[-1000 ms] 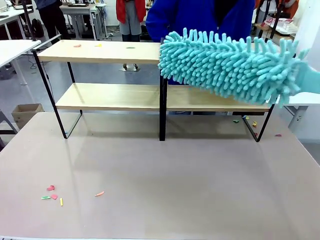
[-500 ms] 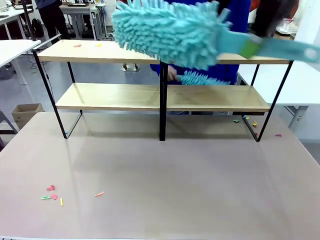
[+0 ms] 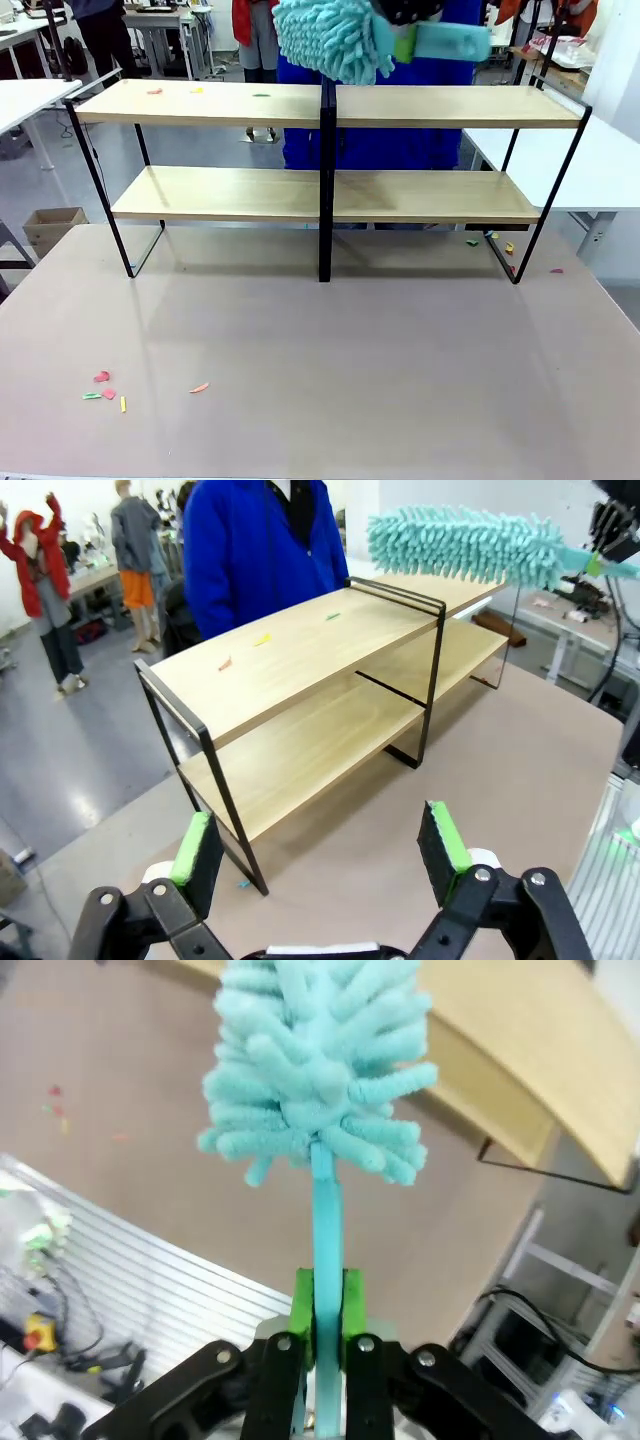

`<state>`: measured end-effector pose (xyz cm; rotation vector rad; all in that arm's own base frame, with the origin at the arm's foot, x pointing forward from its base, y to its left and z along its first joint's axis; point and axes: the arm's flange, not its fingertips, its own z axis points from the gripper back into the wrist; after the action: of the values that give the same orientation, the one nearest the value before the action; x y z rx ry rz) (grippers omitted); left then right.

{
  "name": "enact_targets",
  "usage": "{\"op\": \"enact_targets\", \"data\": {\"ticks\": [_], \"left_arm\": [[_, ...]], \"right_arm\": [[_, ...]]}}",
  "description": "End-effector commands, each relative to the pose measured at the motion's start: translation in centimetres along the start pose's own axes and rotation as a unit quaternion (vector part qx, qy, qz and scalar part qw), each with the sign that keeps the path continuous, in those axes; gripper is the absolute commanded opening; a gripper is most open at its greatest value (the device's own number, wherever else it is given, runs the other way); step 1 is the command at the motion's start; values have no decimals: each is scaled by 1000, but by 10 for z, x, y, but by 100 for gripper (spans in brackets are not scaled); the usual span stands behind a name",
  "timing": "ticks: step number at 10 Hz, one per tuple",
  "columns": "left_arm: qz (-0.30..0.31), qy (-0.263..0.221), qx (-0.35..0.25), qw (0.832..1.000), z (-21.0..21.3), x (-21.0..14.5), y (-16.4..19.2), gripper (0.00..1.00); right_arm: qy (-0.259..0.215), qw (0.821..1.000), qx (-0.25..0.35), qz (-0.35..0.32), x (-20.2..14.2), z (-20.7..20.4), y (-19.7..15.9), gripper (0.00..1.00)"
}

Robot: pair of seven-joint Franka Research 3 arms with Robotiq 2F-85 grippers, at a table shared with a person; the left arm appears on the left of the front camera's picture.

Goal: Clean the shelves.
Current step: Clean another randomly selected level of the Shelf with the Duster.

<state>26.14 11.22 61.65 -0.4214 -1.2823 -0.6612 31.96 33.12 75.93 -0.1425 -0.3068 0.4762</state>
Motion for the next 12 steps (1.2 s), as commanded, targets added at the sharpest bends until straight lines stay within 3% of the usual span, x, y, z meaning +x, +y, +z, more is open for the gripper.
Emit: {"op": "enact_targets", "data": {"ticks": [1,2,3,6,9,12], "left_arm": [[-3,4,0,1000,0,0,0,100],[-3,4,0,1000,0,0,0,100],[-3,4,0,1000,0,0,0,100],[-3,4,0,1000,0,0,0,100],[-3,4,0,1000,0,0,0,100],[-3,4,0,1000,0,0,0,100]], "right_arm": [[-17,1000,19,11,-24,12,-4,12],[0,1000,0,0,0,0,0,12],[-9,999,-20,-34,-3,1,-3,12],[-33,998,7,-49,38,-5,9,12],[-19,997,14,-69,78,-22,45,12],[-14,995,-23,-99,113,-30,74,12]]}}
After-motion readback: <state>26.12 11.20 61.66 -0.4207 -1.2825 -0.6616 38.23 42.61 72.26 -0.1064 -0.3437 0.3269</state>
